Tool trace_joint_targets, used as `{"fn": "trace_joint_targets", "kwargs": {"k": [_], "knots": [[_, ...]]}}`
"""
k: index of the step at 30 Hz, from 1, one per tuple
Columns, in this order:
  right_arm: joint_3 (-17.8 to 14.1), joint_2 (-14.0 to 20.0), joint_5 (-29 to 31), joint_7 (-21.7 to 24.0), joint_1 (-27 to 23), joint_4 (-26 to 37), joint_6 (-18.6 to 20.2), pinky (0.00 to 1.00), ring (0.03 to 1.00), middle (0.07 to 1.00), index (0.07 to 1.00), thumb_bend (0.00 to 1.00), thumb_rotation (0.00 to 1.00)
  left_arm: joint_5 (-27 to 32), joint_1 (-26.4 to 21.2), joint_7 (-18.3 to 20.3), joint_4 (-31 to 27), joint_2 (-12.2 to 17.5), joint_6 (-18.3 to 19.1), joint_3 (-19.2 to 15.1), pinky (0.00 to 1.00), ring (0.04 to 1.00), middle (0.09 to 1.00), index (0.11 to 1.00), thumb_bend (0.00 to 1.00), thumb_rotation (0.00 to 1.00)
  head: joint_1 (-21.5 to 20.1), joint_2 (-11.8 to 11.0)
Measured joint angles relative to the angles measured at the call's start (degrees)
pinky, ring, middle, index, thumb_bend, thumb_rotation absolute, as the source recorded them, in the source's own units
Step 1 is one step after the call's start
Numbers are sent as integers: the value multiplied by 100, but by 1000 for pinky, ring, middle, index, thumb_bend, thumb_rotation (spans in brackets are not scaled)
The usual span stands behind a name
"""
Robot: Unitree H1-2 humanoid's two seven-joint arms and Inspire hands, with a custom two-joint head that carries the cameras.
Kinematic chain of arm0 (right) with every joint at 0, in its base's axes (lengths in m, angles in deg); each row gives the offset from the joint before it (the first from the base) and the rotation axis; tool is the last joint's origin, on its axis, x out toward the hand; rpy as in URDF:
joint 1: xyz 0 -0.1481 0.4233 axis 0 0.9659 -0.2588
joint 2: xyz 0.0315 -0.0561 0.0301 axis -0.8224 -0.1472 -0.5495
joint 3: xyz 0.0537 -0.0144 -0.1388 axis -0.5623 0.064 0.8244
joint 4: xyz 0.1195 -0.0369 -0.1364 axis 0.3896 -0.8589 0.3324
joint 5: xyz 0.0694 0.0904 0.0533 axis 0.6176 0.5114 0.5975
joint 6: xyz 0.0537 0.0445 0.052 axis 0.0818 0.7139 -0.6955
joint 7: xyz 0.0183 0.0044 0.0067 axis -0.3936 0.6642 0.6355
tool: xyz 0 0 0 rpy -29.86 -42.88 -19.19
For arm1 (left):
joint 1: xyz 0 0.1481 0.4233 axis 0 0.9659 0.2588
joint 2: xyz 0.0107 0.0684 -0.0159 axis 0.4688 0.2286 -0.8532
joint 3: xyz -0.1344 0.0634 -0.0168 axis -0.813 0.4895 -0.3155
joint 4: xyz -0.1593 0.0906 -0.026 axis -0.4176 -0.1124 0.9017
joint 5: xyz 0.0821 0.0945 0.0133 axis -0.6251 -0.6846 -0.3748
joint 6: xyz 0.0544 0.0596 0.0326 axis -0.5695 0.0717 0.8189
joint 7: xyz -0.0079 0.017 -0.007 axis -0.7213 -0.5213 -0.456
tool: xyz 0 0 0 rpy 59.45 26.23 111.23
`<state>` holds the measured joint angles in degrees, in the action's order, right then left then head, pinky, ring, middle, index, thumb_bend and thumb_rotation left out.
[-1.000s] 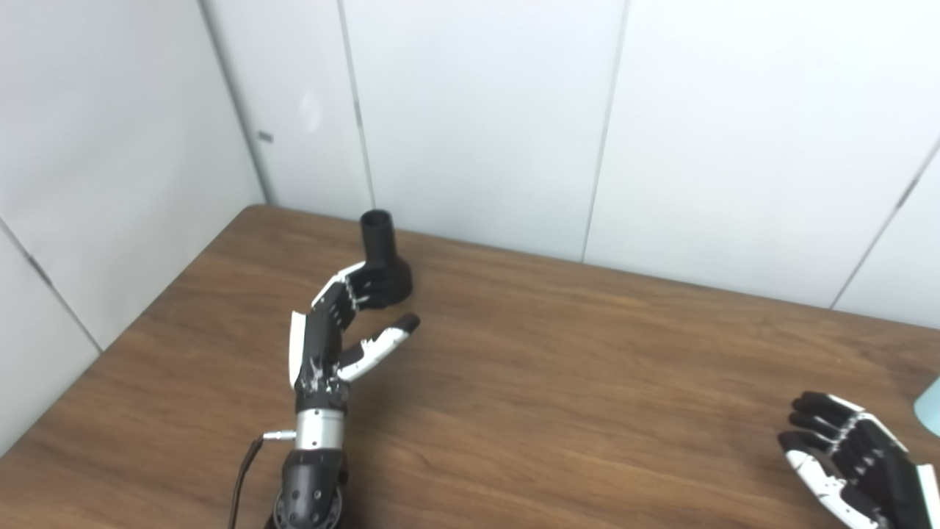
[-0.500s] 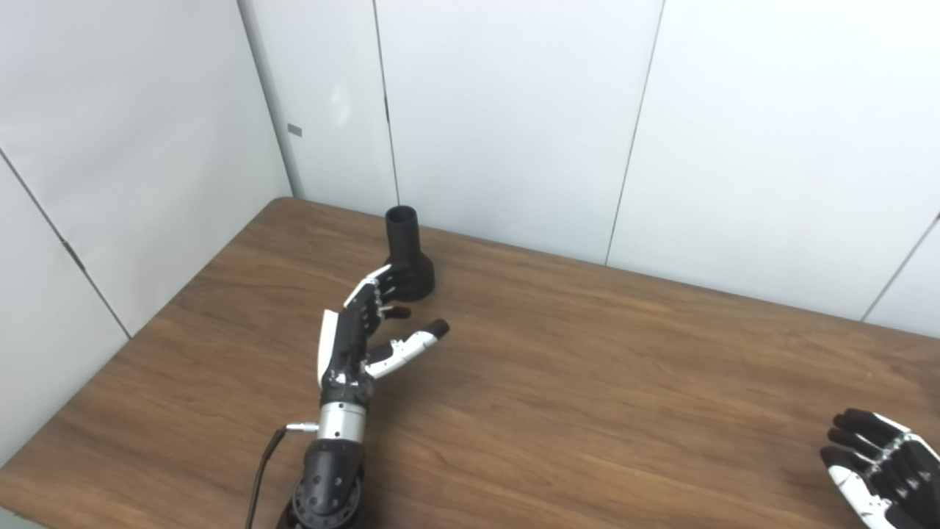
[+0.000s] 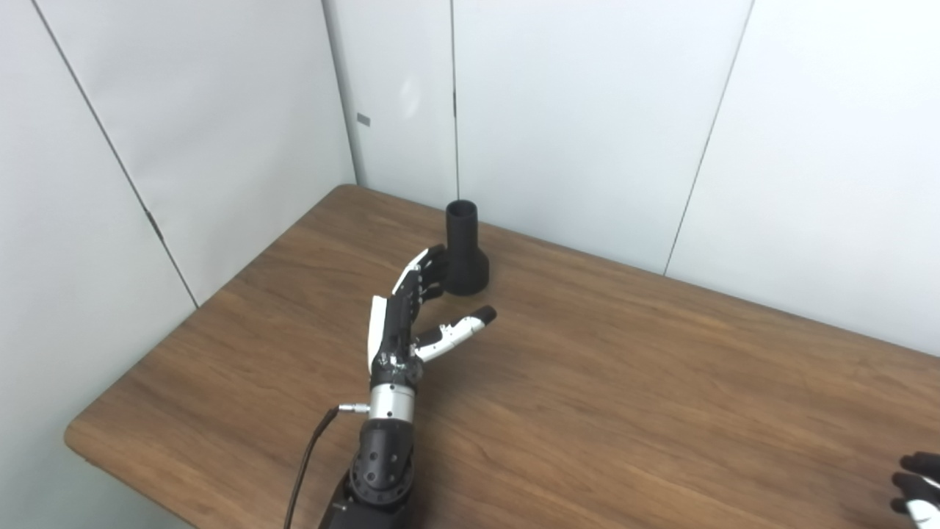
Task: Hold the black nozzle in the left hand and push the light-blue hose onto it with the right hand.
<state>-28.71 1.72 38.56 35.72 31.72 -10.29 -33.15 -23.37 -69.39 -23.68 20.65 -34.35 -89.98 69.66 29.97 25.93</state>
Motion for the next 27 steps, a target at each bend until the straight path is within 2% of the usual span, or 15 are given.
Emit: {"fn": "trace_joint_targets", "kwargs": {"k": [8,14,20,22,25,27], "knots": [[-11,6,-18,-2,-30,-60,-2,451,579,602,554,414,486,-142,-69,-260,97,10,-62,-22,798,827,851,874,884,210,9,-35],[-12,9,-16,-1,-30,-62,-2,441,573,598,551,420,484,-499,-101,-563,154,29,-268,-22,814,865,870,891,895,246,18,-35],[-11,13,-30,-3,-30,-57,3,427,560,589,542,444,516,-681,-105,-672,167,85,-178,3,863,902,899,922,912,285,9,-53],[-11,25,-31,-3,-30,-61,2,418,552,582,538,447,511,-830,-100,-520,145,202,213,89,897,953,971,984,969,400,26,-53],[-15,41,-27,-3,-33,-62,-5,411,543,573,530,458,497,-1022,18,12,-31,484,1143,297,869,957,997,999,998,426,26,-53],[-34,41,-22,-3,-30,-63,-6,412,544,575,532,459,496,-1039,98,189,-120,567,1453,364,862,957,998,1000,1000,419,26,-53]]}}
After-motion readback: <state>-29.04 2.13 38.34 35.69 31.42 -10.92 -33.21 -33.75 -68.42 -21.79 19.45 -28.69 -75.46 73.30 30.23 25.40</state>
